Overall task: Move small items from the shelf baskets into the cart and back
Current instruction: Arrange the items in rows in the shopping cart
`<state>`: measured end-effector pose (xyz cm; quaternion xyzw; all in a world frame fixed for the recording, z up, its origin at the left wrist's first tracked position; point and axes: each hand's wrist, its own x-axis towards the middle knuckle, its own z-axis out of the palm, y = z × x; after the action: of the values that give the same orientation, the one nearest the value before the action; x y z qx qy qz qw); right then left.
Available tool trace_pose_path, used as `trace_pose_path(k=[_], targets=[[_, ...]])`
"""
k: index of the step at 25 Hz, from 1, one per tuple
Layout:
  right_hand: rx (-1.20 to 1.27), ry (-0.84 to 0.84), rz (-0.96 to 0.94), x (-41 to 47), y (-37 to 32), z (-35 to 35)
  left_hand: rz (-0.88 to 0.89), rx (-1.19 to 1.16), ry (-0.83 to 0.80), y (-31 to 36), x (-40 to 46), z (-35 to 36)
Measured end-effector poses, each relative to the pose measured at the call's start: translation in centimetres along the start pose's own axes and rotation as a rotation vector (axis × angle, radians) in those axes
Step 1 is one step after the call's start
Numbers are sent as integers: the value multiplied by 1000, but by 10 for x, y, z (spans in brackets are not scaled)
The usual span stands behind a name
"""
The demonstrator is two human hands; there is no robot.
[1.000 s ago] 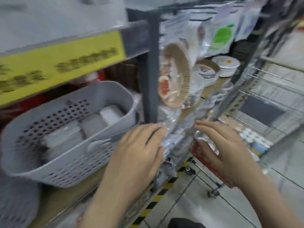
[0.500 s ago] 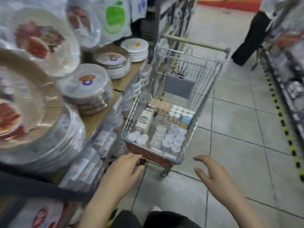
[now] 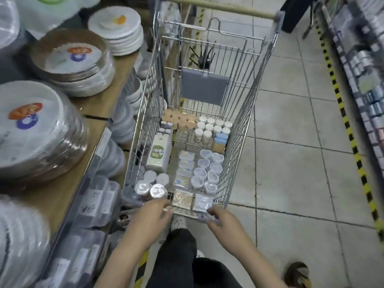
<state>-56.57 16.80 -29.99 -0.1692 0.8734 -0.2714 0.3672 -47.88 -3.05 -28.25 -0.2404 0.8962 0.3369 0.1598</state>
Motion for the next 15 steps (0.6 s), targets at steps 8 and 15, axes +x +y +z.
trace_pose_path(k=[8, 15], targets=[[424, -51, 570, 127, 24, 58, -265, -291, -256, -27, 124, 71], [365, -43, 671, 199, 79, 107, -410, -222, -500, -73, 192, 150]])
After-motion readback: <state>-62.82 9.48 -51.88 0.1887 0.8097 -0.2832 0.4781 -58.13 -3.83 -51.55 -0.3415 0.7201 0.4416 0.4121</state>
